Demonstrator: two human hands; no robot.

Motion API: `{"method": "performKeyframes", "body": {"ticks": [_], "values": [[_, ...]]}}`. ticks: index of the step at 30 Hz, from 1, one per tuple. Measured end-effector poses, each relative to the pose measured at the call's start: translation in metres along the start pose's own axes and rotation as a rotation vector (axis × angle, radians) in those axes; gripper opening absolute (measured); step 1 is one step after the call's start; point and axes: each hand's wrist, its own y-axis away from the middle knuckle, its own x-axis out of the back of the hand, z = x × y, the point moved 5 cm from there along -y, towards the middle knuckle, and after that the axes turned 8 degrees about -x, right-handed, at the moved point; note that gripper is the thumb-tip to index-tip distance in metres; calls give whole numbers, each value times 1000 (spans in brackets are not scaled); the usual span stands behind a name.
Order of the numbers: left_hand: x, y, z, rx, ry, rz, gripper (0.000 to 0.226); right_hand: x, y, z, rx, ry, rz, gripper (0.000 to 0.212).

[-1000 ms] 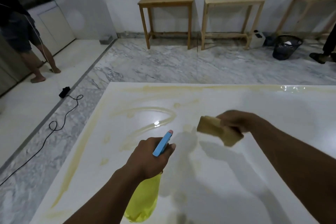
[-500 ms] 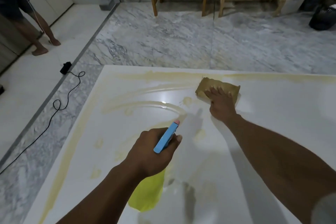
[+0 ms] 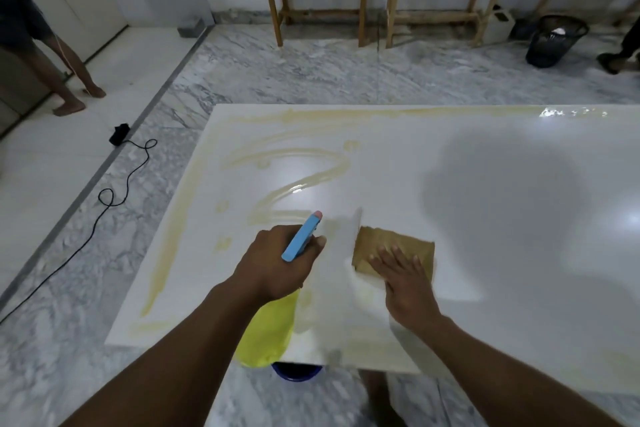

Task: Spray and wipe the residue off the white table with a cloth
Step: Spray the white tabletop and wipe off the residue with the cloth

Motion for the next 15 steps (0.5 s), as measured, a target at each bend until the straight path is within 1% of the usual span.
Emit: {"method": "performKeyframes", "body": {"ticks": [3,5,7,9,11,13,14,15], "values": [[-3,56,-8,9,36,-6,46,-15,67,-19,-28,17,-29,71],[1,81,-12,17,33,16,47,-18,90,-30,-60,49,-95,73],[5,95,-12,3,24,23,47,-14,97,-34,-71,48,-173,70],[9,103,-9,-17,52,2,46,6,92,-42,-97,-20,-220,62],[13,99,-4,-28,88,-19,47,38,71,-43,-232,-178,-324,53],[20,85,0,-36,91,-19,48,71,40,-35,-375,-435,-433,37],[23,75,2,-39,89,-13,48,85,22,-29,-432,-557,-482,34],[26,63,3,-44,86,-5,48,99,1,-22,-483,-674,-529,36]]}}
